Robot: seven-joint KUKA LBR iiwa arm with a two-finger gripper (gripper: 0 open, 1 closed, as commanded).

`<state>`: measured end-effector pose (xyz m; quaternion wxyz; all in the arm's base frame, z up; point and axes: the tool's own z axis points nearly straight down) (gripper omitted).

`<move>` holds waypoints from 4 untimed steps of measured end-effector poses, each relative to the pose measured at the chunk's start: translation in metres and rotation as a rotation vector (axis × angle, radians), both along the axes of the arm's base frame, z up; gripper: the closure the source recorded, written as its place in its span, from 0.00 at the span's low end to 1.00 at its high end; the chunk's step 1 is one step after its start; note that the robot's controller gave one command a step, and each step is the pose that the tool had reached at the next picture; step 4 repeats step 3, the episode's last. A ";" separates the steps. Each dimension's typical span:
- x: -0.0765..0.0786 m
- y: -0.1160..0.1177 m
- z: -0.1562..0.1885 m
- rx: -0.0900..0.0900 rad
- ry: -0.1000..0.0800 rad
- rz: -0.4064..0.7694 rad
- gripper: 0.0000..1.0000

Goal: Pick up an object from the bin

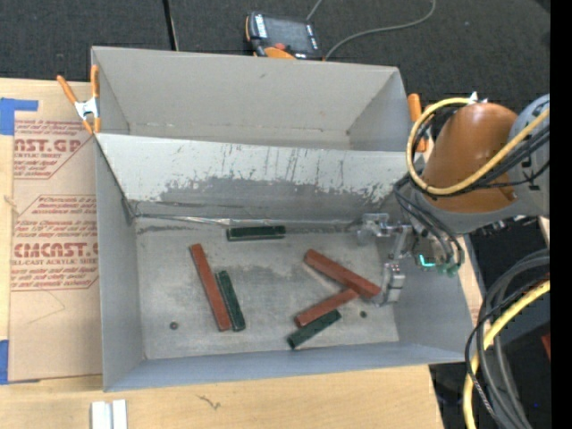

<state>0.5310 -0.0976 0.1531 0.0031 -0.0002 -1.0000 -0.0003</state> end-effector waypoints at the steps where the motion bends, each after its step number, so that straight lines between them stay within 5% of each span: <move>1: 0.022 0.015 -0.086 0.001 0.000 0.089 0.00; 2: 0.023 0.015 -0.081 -0.001 -0.005 0.088 1.00; 3: -0.002 0.028 0.087 -0.002 -0.016 0.104 1.00; 4: -0.002 0.028 0.087 -0.002 -0.016 0.104 1.00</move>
Offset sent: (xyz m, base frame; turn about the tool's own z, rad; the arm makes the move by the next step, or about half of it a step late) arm 0.0232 0.0142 -0.0815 -0.0870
